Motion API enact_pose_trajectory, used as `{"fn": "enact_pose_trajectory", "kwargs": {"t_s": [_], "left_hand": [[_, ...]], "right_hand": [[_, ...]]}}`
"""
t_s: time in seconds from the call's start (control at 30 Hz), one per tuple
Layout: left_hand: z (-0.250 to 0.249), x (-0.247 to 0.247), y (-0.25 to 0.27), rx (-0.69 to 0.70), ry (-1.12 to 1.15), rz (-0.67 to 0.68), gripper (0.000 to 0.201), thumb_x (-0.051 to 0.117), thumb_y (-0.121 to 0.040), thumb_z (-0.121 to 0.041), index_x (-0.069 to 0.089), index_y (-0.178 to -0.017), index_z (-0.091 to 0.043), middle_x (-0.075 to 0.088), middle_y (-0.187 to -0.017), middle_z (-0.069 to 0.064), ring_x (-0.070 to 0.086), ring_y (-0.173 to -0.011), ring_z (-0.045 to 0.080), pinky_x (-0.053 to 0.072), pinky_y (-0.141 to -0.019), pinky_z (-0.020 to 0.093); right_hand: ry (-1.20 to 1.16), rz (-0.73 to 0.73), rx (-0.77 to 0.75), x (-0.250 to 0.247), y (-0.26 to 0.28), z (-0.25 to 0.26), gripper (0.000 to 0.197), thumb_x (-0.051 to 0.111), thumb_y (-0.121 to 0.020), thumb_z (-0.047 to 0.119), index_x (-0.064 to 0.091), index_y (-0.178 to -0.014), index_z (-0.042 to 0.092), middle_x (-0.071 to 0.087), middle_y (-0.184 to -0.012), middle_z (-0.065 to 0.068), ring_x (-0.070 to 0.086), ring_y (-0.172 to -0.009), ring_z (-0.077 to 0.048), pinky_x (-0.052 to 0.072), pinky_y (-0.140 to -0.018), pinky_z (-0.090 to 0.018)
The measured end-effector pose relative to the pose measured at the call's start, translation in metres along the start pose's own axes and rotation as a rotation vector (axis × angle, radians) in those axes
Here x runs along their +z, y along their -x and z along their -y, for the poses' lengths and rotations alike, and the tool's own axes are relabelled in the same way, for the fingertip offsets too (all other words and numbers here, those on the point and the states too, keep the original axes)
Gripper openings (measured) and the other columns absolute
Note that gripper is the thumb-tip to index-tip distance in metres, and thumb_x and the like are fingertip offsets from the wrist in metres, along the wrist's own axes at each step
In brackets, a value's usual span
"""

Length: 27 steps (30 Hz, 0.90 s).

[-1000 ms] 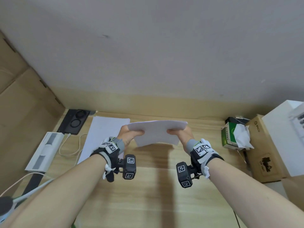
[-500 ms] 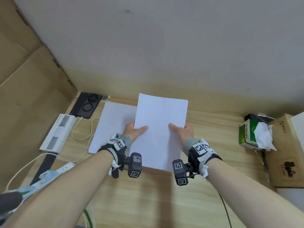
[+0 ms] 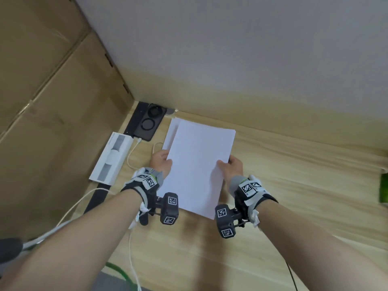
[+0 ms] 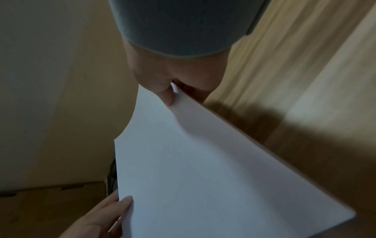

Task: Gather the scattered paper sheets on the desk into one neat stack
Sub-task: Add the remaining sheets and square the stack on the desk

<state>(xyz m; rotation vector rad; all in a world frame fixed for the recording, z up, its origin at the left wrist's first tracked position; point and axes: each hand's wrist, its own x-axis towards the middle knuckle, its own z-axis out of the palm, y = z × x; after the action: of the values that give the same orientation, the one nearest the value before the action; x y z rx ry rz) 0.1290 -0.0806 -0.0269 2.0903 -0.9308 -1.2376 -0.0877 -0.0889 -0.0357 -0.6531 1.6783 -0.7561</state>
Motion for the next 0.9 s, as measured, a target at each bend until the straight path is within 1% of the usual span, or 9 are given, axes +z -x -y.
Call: {"fn": "enact_pose_trajectory", "kwargs": {"t_s": [0.13, 0.2, 0.27, 0.37, 0.5, 0.57, 0.63, 0.8, 0.9], "left_hand": [[0.01, -0.005, -0.036, -0.003, -0.097, -0.041, 0.038, 0.048, -0.082, 0.011, 0.063, -0.116, 0.003, 0.065, -0.116, 0.022, 0.062, -0.108, 0.035, 0.048, -0.081, 0.031], [0.017, -0.004, -0.045, 0.029, -0.241, -0.063, 0.037, 0.054, -0.078, 0.003, 0.065, -0.113, 0.0, 0.063, -0.116, 0.023, 0.06, -0.109, 0.037, 0.049, -0.083, 0.036], [0.023, -0.002, -0.054, 0.024, -0.383, -0.082, 0.041, 0.055, -0.07, -0.012, 0.065, -0.109, -0.006, 0.062, -0.109, 0.022, 0.059, -0.104, 0.04, 0.05, -0.086, 0.044], [0.02, 0.003, -0.055, -0.009, -0.458, -0.058, 0.045, 0.047, -0.06, -0.023, 0.062, -0.102, -0.014, 0.065, -0.103, 0.01, 0.061, -0.096, 0.033, 0.053, -0.081, 0.041], [0.005, 0.012, -0.043, -0.049, -0.526, -0.038, 0.041, 0.054, -0.075, -0.019, 0.057, -0.115, -0.008, 0.059, -0.115, 0.012, 0.06, -0.1, 0.034, 0.049, -0.076, 0.035], [0.002, 0.019, -0.037, -0.055, -0.566, -0.025, 0.042, 0.053, -0.077, -0.022, 0.056, -0.116, -0.008, 0.058, -0.117, 0.012, 0.06, -0.101, 0.033, 0.051, -0.08, 0.037], [0.003, 0.029, -0.03, -0.037, -0.601, 0.0, 0.039, 0.053, -0.077, -0.022, 0.056, -0.114, -0.007, 0.058, -0.117, 0.013, 0.059, -0.102, 0.033, 0.052, -0.083, 0.039], [0.005, 0.063, -0.005, -0.027, -0.713, 0.019, 0.042, 0.051, -0.081, -0.023, 0.052, -0.122, -0.01, 0.047, -0.133, 0.012, 0.044, -0.124, 0.031, 0.04, -0.1, 0.04], [0.006, 0.081, 0.01, -0.009, -0.758, -0.006, 0.037, 0.05, -0.083, -0.02, 0.053, -0.118, -0.01, 0.041, -0.132, 0.011, 0.036, -0.126, 0.029, 0.034, -0.1, 0.037]], "right_hand": [[0.126, 0.002, -0.025, 0.028, -0.021, 0.005, 0.018, 0.054, -0.084, -0.001, 0.063, -0.094, 0.011, 0.069, -0.093, -0.01, 0.063, -0.081, -0.026, 0.054, -0.072, -0.033], [0.241, -0.054, -0.052, 0.032, -0.027, 0.004, 0.021, 0.057, -0.078, 0.004, 0.063, -0.095, 0.016, 0.07, -0.096, -0.009, 0.067, -0.087, -0.031, 0.057, -0.08, -0.044], [0.367, -0.141, -0.083, 0.036, -0.034, 0.003, 0.024, 0.059, -0.073, 0.005, 0.065, -0.095, 0.013, 0.064, -0.087, -0.004, 0.066, -0.087, -0.033, 0.057, -0.08, -0.047], [0.423, -0.173, -0.041, 0.035, -0.033, 0.002, 0.024, 0.062, -0.075, 0.008, 0.061, -0.099, 0.011, 0.056, -0.092, -0.003, 0.064, -0.089, -0.033, 0.056, -0.082, -0.044], [0.401, -0.154, 0.02, 0.03, -0.029, -0.003, 0.026, 0.063, -0.08, 0.007, 0.063, -0.106, 0.003, 0.067, -0.096, -0.011, 0.066, -0.091, -0.034, 0.056, -0.08, -0.04], [0.358, -0.173, 0.022, 0.019, -0.025, -0.006, 0.023, 0.063, -0.081, 0.005, 0.064, -0.103, 0.001, 0.067, -0.091, -0.013, 0.066, -0.089, -0.035, 0.056, -0.082, -0.043], [0.344, -0.183, 0.039, 0.006, -0.023, -0.011, 0.022, 0.062, -0.082, 0.004, 0.063, -0.104, 0.004, 0.063, -0.087, -0.008, 0.065, -0.087, -0.032, 0.055, -0.081, -0.04], [0.235, -0.239, 0.111, -0.032, -0.018, -0.028, 0.04, 0.063, -0.08, 0.003, 0.061, -0.119, 0.009, 0.069, -0.111, -0.01, 0.066, -0.101, -0.028, 0.054, -0.09, -0.036], [0.202, -0.233, 0.139, -0.053, -0.013, -0.034, 0.037, 0.063, -0.081, 0.002, 0.064, -0.117, 0.01, 0.07, -0.11, -0.009, 0.066, -0.095, -0.026, 0.05, -0.081, -0.028]]}}
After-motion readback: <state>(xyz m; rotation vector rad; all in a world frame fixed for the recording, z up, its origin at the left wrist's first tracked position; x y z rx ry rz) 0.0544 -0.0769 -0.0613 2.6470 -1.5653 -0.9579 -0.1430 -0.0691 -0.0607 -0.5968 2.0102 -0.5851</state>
